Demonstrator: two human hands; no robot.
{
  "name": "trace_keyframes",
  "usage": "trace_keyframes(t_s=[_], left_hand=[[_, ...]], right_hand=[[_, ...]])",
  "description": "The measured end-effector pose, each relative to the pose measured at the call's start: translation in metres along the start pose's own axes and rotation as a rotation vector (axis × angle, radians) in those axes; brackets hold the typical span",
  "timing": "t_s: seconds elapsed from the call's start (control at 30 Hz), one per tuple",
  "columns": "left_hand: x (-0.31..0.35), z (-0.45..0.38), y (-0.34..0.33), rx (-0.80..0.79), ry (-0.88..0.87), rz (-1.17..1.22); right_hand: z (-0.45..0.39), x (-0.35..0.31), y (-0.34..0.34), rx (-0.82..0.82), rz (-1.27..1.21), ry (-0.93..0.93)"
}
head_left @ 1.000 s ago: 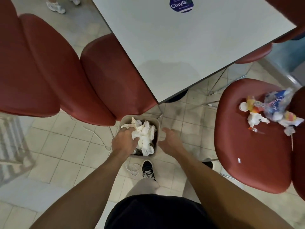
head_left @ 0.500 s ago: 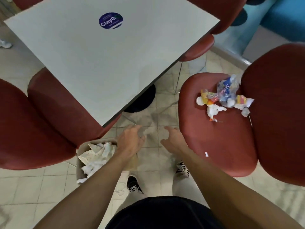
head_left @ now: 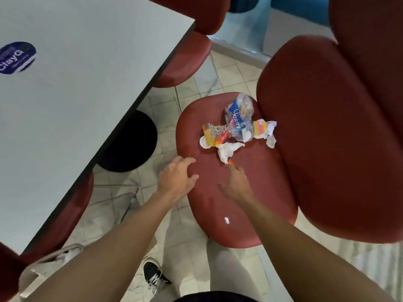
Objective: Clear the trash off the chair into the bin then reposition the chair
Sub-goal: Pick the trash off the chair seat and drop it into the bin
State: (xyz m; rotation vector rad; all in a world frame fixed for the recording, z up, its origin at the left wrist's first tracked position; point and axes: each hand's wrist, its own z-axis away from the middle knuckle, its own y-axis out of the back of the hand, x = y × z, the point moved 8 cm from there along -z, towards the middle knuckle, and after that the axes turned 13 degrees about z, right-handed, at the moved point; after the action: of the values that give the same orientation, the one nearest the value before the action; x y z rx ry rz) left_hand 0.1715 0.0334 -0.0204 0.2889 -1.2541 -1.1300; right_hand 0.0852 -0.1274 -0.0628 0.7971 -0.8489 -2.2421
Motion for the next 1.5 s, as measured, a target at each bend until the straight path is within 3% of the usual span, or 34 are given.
trace_keyframes(t_s=[0.4,0.73,0.9,1.13,1.5], left_hand=[[0.066,-0.114,-0.093,-0.124,-0.080,-0.115],[0.064,-0.170,-0.171,-0.279,-0.124,-0.200],[0.056,-0.183,-0.194,-0.365,-0.134,-0.319],[0.050,-0.193,-0.199,-0.375,-0.124,-0.378],[0.051,-0.169,-0.166,-0.311,-0.098,-0.185]], right_hand=[[-0.120,0.077,0.049,0.100,-0.129,-0.019],[-0.193,0.101,0.021,0.064,-0.138,0.030],[-0.209,0.097,0.014,0.128,-0.188,0.071],[-0.222,0.097,0.018,0.154,-0.085,0.053],[-0.184,0.096,0.028,0.258,-0.123,0.005]])
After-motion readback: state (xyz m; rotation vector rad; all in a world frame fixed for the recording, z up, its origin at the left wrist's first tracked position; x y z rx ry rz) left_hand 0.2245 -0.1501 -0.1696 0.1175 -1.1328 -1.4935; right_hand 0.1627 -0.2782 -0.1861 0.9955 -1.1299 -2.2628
